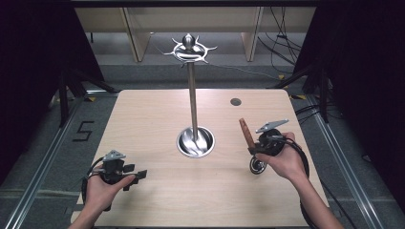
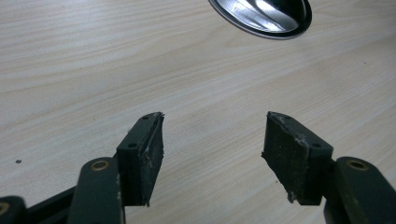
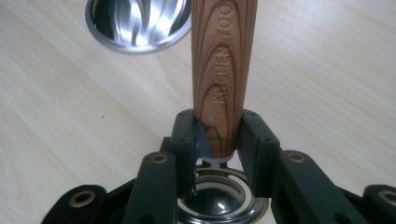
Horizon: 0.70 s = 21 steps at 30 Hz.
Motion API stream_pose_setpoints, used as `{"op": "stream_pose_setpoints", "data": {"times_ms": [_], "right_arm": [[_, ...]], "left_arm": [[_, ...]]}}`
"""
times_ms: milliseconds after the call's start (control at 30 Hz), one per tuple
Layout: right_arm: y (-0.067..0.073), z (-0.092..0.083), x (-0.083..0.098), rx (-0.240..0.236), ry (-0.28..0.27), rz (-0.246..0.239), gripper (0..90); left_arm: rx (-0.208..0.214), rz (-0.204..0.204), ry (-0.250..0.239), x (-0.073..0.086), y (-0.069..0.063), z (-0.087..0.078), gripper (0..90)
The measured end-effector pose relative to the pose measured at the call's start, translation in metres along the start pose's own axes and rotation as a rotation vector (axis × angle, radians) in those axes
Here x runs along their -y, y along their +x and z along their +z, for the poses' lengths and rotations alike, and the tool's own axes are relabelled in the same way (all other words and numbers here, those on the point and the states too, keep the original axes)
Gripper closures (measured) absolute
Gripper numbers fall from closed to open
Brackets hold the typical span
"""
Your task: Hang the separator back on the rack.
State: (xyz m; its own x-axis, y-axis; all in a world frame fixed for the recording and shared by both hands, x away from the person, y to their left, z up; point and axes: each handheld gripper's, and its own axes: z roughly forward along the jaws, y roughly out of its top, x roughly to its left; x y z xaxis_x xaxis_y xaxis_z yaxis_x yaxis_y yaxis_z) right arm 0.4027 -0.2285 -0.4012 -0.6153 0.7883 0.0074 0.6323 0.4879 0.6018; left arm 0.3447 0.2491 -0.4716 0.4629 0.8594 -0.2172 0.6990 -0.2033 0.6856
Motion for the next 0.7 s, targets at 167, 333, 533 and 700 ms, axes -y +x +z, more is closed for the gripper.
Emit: {"op": "stream_pose_setpoints", "data": {"times_ms": [167,333,533,700], "right_arm": [[0.002,-0.004,-0.002,-0.008,-0.063,0.046,69.8],[-0.001,-0.008,-0.005,-0.013,-0.116,0.007,69.7],[0.001,-0.012,-0.008,-0.02,-0.161,-0.011,69.7],[0.002,-0.018,-0.011,-0.02,-0.208,-0.01,69.7]], "left_arm": [[0.006,-0.001,-0.003,0.0,0.0,0.0,37.1],[-0.001,-0.003,0.0,0.0,0.0,0.0,37.0],[0.006,-0.001,-0.002,0.0,0.0,0.0,37.0],[0.0,-0.002,0.0,0.0,0.0,0.0,37.0]]}}
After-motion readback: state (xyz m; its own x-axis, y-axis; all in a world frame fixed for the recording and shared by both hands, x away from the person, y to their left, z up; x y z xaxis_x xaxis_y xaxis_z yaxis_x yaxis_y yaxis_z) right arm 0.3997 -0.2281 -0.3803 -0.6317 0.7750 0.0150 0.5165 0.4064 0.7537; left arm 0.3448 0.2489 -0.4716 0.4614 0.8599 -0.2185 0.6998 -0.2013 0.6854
